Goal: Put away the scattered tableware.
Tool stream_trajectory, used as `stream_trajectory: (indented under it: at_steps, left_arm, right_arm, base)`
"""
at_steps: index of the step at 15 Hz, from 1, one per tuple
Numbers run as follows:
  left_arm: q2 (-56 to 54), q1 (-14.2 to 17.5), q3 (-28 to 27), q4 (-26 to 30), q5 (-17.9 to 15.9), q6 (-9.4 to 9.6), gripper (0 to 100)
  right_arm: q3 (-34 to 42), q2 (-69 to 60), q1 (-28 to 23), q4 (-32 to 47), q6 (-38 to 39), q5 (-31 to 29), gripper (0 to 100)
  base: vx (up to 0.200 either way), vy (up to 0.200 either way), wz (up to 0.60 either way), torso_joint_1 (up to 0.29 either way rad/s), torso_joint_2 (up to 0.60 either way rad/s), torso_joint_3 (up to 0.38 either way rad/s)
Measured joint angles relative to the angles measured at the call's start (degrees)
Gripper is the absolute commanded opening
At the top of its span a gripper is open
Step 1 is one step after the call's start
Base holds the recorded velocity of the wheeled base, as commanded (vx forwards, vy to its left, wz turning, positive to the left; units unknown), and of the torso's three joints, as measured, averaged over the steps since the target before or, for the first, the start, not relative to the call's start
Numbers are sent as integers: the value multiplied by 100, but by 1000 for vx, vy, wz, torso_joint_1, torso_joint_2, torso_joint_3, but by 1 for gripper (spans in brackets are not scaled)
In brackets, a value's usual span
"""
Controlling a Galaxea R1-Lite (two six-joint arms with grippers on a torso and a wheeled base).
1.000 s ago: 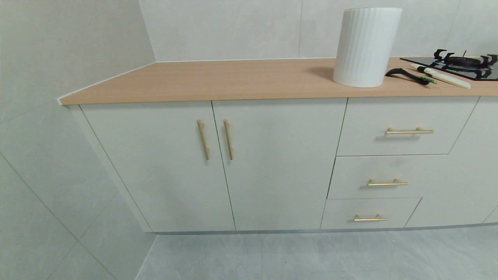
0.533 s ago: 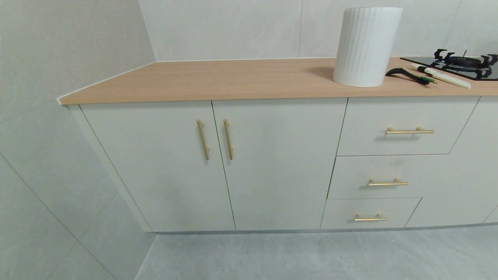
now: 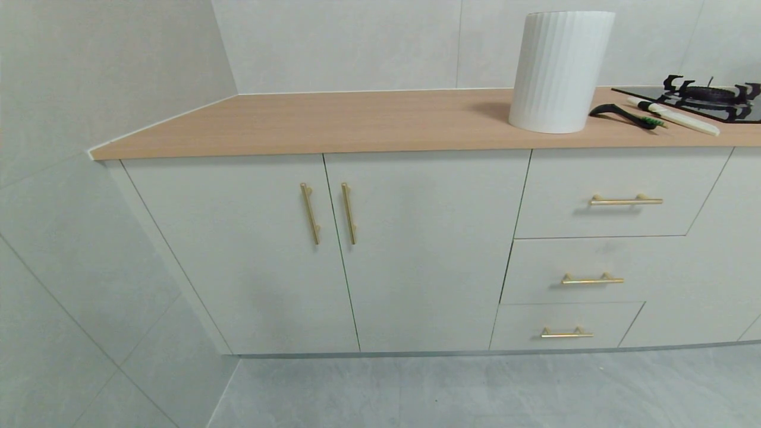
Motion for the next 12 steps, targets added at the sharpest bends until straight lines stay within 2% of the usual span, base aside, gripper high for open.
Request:
stream_trajectory:
  at_steps: [4,7,12]
  left_arm:
    - [-2,0,0,40,-29,34,100]
    - [-2,0,0,60,-183,221,100]
    - [-2,0,0,60,-199,189,100]
  right_arm:
    - [0,0,5,6,9,27,100]
    - [0,0,0,11,4,52,100]
    - [0,0,2,11,13,52,100]
  base:
    - [0,0,0,0,0,0]
    - [0,0,0,0,0,0]
    - [0,0,0,0,0,0]
